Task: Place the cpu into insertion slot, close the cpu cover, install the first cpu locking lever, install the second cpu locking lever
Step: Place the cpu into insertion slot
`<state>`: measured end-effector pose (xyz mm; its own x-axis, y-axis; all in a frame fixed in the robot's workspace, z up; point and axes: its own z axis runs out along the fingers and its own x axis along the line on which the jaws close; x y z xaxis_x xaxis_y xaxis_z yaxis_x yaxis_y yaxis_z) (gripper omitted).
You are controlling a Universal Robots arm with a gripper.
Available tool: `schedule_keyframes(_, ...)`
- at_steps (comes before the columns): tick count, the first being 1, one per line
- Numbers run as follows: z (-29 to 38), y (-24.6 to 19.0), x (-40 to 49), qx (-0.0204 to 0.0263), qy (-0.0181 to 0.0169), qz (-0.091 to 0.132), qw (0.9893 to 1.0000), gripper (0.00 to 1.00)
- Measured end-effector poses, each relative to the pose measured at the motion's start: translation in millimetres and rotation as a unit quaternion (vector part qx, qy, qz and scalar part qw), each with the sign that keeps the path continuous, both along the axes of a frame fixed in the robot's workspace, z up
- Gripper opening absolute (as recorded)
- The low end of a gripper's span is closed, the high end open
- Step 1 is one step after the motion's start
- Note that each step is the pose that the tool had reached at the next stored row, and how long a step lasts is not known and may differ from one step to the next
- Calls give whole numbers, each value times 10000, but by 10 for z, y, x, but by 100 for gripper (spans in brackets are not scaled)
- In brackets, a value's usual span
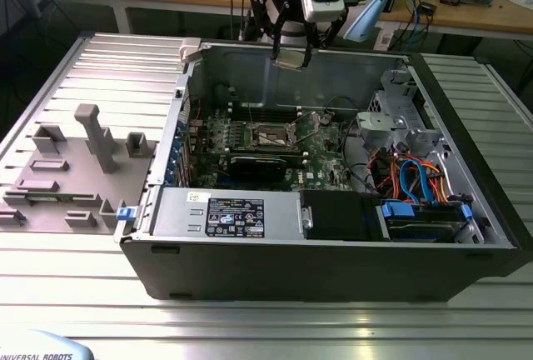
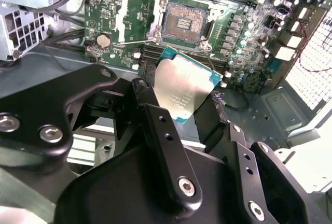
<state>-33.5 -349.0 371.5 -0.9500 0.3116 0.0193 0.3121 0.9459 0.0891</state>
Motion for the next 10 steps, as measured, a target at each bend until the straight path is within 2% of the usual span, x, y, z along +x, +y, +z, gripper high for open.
schedule_keyframes(4,0,0,0,0,0,-259,9997,54)
schedule_keyframes(10,0,0,0,0,0,-337,9994,54)
